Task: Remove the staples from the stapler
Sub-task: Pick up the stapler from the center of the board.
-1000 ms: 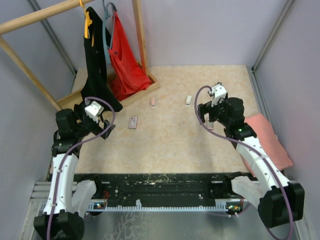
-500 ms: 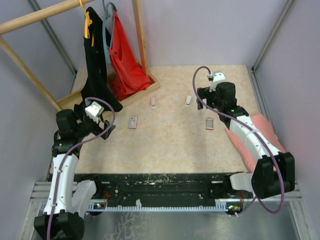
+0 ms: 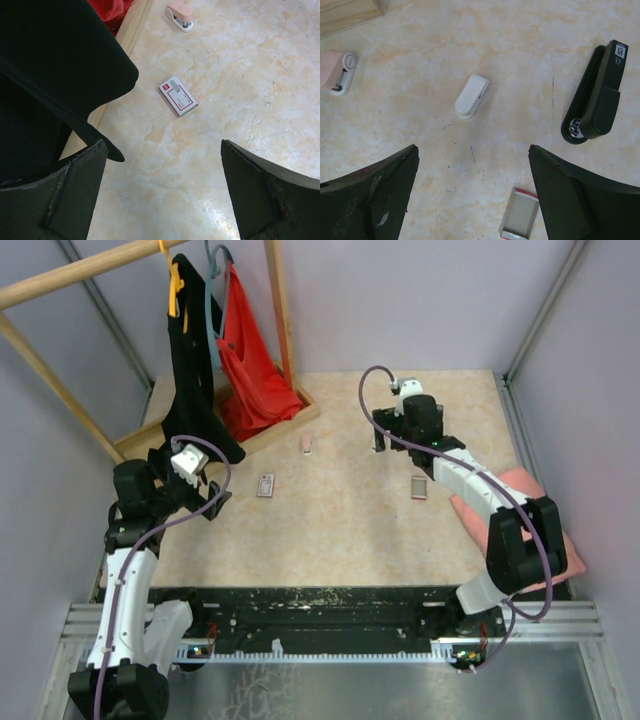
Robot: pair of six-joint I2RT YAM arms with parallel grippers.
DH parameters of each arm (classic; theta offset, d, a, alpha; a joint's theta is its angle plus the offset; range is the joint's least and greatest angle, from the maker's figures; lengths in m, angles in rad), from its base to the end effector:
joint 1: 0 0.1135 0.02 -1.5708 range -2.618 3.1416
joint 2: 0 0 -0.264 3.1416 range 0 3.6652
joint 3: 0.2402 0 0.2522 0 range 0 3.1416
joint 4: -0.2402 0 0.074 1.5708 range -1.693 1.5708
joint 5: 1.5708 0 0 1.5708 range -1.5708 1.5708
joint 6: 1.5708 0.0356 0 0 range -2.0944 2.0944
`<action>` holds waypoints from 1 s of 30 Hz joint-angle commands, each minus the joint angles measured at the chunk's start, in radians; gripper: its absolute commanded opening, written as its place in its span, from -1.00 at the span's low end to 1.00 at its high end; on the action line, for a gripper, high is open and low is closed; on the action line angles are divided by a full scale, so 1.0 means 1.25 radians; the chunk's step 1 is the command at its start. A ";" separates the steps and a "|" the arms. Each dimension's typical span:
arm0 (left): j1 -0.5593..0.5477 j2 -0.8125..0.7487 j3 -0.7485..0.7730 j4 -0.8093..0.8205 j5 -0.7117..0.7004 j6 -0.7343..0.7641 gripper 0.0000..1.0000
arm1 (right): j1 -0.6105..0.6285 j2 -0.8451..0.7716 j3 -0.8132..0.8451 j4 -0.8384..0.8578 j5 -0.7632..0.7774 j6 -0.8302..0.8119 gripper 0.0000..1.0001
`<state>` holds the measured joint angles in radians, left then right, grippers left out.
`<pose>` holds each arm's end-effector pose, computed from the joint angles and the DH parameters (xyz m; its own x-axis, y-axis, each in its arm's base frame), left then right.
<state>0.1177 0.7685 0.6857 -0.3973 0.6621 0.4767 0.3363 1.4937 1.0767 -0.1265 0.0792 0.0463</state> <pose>0.1712 -0.0018 0.2894 -0.2016 0.3406 -0.9184 0.6093 0.7777 0.1547 0.3234 0.1101 0.2757 -0.4999 -0.1259 -0.8569 -0.2421 0.9702 -0.0013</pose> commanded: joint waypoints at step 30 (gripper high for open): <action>0.000 0.023 -0.016 0.006 0.009 0.008 1.00 | 0.019 0.403 0.318 -0.068 0.138 0.201 0.53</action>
<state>0.1177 0.7971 0.6739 -0.3973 0.6582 0.4763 0.3405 1.9858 1.4220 -0.2321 0.2356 0.2836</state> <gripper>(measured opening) 0.998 0.775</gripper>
